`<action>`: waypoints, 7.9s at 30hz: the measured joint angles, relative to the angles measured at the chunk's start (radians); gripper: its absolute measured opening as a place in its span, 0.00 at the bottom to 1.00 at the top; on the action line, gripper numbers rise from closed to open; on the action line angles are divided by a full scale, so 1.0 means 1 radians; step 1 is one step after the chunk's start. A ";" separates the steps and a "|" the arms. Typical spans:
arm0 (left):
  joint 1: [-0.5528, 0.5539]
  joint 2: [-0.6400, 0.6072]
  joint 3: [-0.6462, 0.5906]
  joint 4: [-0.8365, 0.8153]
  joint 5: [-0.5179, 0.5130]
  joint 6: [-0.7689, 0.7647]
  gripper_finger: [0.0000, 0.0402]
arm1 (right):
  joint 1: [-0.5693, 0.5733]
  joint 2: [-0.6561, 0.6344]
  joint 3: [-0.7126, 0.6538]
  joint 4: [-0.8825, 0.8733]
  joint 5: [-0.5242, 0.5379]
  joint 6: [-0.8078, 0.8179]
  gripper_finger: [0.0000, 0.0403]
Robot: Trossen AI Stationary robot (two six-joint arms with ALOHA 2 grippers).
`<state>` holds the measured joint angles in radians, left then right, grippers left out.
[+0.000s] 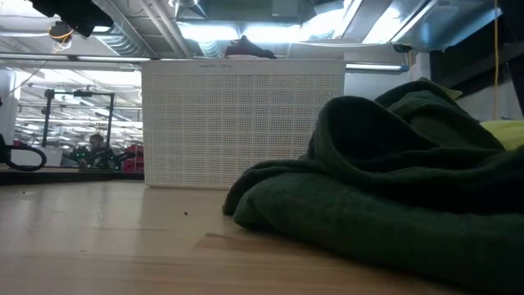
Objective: Sort clothes
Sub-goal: Put the white socks into the white laundry bin, then put the green shirt into the laundry bin
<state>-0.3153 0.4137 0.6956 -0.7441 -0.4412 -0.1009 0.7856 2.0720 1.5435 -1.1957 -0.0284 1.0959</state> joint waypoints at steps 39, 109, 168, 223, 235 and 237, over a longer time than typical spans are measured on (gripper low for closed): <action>0.000 0.000 0.000 0.000 0.000 -0.001 0.03 | 0.000 0.064 0.036 -0.134 -0.013 0.080 0.09; 0.000 0.000 0.000 0.052 -0.001 0.154 0.03 | -0.761 -0.040 0.794 0.706 0.681 -1.047 0.06; 0.000 0.000 0.000 0.047 -0.001 0.128 0.03 | -0.188 0.057 0.785 -0.336 0.559 -0.269 0.57; 0.000 0.000 -0.001 0.027 -0.001 0.154 0.03 | -0.319 -0.329 0.111 -0.263 0.513 0.080 0.57; 0.000 0.000 -0.001 0.026 0.000 0.154 0.03 | -0.335 -0.322 0.112 -0.272 0.507 0.113 0.90; 0.000 0.000 -0.001 0.026 -0.001 0.154 0.03 | -0.335 -0.317 0.112 -0.274 0.506 0.128 0.97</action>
<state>-0.3153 0.4141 0.6949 -0.7181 -0.4419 0.0528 0.4511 1.7554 1.6550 -1.4694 0.4781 1.2244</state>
